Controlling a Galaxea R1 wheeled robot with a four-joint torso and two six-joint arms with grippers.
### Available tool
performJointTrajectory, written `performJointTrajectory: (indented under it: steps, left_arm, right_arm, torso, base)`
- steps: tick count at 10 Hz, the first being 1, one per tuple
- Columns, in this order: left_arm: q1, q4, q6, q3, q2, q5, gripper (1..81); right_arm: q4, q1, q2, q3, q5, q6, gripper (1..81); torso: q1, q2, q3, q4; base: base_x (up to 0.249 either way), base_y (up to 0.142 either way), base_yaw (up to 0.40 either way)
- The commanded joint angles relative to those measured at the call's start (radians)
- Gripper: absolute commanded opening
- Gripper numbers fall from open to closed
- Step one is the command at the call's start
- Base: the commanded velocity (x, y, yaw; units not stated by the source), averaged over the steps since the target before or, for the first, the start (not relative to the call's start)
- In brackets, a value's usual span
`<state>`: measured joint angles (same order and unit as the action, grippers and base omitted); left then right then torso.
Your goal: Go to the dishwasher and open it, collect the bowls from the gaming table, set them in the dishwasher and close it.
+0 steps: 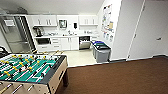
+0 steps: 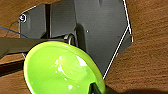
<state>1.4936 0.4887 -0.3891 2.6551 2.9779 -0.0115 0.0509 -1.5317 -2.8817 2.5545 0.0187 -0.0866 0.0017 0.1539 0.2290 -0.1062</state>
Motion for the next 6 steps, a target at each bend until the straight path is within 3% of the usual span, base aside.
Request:
performJointTrajectory:
  steps: [1,6]
  left_arm:
    - [-0.042,-0.01,0.001,-0.023,0.012,-0.091,1.0]
    - [-0.039,-0.009,0.001,-0.023,0.014,-0.09,1.0]
  right_arm:
    - [0.009,0.04,0.014,-0.001,0.056,0.002,1.0]
    - [0.009,0.04,0.014,-0.001,0.056,0.002,1.0]
  torso:
    - [0.0,0.0,0.0,0.0]
    - [0.0,0.0,0.0,0.0]
  base:
    - [0.194,0.0,0.0]
    - [0.194,0.0,0.0]
